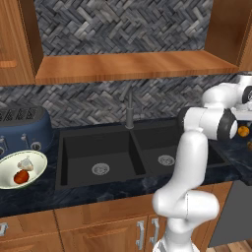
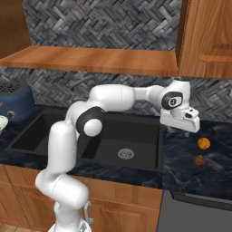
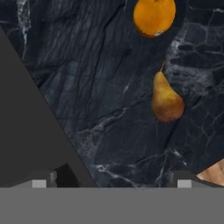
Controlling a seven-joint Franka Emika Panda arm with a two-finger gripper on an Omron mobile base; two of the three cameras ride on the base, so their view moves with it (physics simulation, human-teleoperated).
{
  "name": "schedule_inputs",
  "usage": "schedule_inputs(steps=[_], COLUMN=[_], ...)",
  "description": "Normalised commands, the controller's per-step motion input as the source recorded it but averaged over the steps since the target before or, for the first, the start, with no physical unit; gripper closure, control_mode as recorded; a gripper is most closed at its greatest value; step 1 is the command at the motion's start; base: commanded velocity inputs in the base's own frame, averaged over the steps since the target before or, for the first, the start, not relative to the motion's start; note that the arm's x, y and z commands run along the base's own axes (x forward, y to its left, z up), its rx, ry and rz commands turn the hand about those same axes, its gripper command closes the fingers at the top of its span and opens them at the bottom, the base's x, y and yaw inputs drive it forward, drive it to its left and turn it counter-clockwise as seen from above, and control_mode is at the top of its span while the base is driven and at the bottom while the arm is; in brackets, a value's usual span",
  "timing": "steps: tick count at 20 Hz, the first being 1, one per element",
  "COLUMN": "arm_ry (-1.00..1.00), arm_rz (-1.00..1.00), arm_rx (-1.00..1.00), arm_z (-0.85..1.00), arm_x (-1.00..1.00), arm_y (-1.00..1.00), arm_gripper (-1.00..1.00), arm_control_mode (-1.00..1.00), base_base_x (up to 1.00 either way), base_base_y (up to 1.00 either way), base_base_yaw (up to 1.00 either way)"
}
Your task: There is a mixed pile of frozen fruits and vegetables on the counter. Locate all the frozen vegetables and place the items in a bowl on the counter. Take all the frozen fruits and defrost them in a running sink.
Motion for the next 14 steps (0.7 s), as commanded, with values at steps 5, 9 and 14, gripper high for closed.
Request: schedule_inputs(steps=[5,9,14], arm_ry=[0.00,0.00,0.00], arm_rz=[0.00,0.00,0.00], arm_rx=[0.00,0.00,0.00], arm_z=[-0.03,-0.02,-0.02], arm_x=[0.12,0.07,0.06], arm_y=[-0.24,-0.24,-0.20], arm_gripper=[-1.00,-1.00,-1.00], arm_control_mode=[-1.00,-1.00,-1.00], base_base_x=[0.00,0.00,0.00], base_base_y=[0.00,0.00,0.00], base_base_yaw=[0.00,0.00,0.00])
